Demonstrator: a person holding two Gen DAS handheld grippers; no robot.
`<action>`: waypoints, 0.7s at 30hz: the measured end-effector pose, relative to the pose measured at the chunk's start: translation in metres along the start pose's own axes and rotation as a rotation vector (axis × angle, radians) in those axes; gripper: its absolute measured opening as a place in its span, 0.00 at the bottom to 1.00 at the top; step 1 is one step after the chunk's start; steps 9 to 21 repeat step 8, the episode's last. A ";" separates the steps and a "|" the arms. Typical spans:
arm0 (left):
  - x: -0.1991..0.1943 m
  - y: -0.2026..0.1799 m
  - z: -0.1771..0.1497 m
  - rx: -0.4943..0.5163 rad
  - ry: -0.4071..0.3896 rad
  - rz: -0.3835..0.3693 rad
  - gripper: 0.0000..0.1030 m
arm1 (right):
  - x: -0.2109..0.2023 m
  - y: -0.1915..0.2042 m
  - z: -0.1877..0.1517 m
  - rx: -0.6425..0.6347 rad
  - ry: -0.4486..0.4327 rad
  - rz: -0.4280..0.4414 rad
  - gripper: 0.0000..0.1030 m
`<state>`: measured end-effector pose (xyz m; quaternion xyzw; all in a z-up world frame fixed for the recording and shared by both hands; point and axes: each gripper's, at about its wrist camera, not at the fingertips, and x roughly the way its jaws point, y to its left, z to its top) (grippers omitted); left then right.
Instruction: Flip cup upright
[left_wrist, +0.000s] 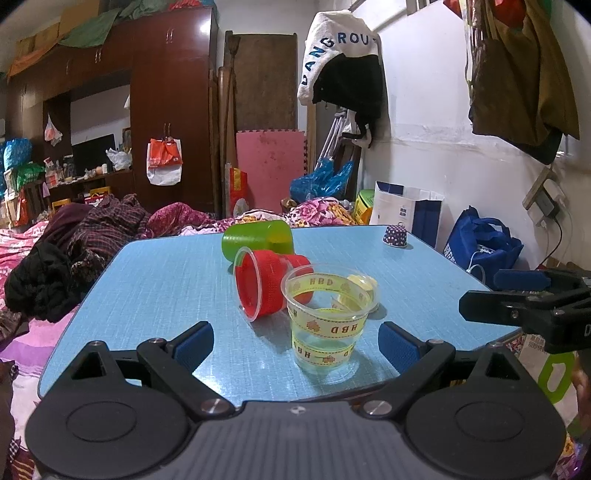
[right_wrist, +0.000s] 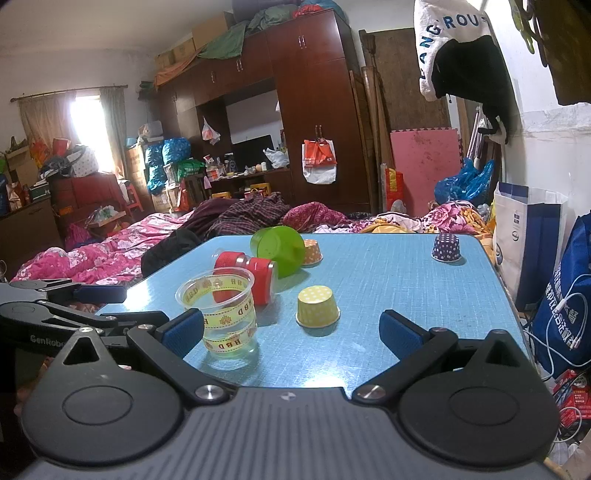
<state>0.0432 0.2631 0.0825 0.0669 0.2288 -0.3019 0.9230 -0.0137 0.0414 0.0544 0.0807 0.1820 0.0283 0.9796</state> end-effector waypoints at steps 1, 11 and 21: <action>0.000 0.000 0.000 0.001 -0.001 0.000 0.94 | 0.000 0.000 0.000 0.000 0.001 0.001 0.99; 0.000 -0.001 0.001 -0.001 -0.011 0.004 0.94 | 0.000 0.000 0.000 0.000 0.000 0.002 0.99; 0.000 -0.001 0.001 -0.001 -0.011 0.004 0.94 | 0.000 0.000 0.000 0.000 0.000 0.002 0.99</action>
